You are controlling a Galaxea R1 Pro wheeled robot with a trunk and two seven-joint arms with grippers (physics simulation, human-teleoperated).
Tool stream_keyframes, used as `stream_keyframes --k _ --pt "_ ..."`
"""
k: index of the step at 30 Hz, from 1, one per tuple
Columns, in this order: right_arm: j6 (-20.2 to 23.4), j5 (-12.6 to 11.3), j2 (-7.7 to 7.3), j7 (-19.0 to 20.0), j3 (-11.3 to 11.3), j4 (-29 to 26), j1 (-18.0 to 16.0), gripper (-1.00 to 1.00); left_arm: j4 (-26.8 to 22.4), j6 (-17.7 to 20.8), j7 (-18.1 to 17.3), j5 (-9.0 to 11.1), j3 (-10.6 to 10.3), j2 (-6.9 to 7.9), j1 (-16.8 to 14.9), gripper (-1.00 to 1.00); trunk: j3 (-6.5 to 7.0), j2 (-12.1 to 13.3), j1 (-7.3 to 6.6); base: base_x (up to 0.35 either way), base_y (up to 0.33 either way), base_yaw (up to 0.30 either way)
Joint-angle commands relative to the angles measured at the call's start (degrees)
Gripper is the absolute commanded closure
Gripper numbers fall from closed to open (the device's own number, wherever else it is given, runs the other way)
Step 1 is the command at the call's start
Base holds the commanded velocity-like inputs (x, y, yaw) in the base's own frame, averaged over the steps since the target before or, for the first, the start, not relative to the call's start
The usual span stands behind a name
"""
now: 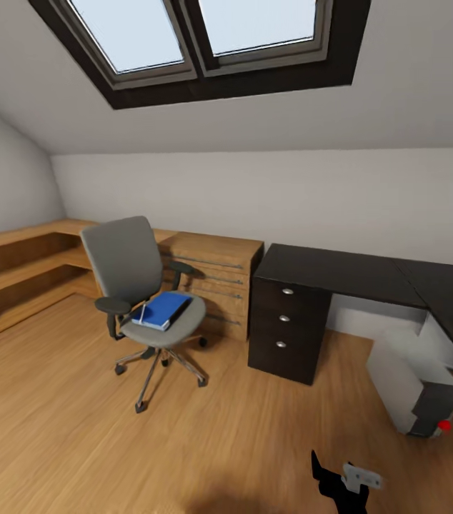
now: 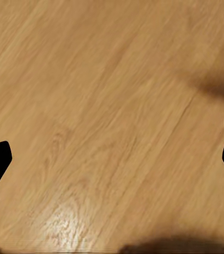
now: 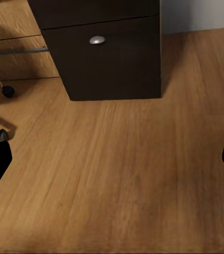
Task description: In the bedroom, organize the workspace by keeping the computer under the desk, ensuring the monitor is on the desk, placing the keyboard on the desk next to the monitor, placing the mouse on the desk next to the keyboard, moving the folder from the swivel chair onto the desk next to the mouse, stacking the notebook on top of the folder with the pen on top of the notebook, and positioning the swivel chair next to the desk.
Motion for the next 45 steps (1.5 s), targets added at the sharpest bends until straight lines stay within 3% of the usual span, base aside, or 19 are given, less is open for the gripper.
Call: stream_keyframes --k 1,8,17,30,36,45 --pt "-0.14 -0.45 0.01 0.6 -0.24 0.12 -0.06 -1.0 0.13 -0.56 -0.02 0.0 0.32 -0.01 -0.03 -1.0 0.09 0.39 -0.27 -0.319 0.0 -0.281" --pt "-0.41 0.0 0.27 0.6 -0.24 0.07 -0.06 -1.0 0.52 -3.64 0.27 -0.09 0.24 -0.07 0.0 -1.0 1.12 3.19 -1.81 -0.122 0.0 -0.281" --pt "-0.93 0.12 0.45 0.6 -0.24 0.08 0.01 -1.0 0.54 -4.24 0.32 -0.13 0.23 -0.13 0.01 -1.0 2.56 6.8 -3.78 -0.006 0.0 -0.226" --pt "-0.52 -0.01 0.5 0.4 -0.3 0.21 0.02 -1.0 0.54 -4.28 0.33 -0.11 0.23 -0.02 0.01 -1.0 4.87 12.02 -6.64 -0.238 0.0 -0.031" --pt "-0.46 -0.02 1.15 -3.45 -0.31 0.22 0.02 -1.0 0.55 -4.27 0.33 -0.17 0.23 0.0 0.01 -1.0 5.95 14.42 -7.96 -0.335 0.0 -0.001" --pt "-0.64 -0.07 1.52 -4.3 -0.24 0.22 0.02 -1.0 0.62 -3.88 0.33 -0.1 0.23 0.0 -0.02 -1.0 7.56 18.03 -9.93 -0.335 0.0 0.0"
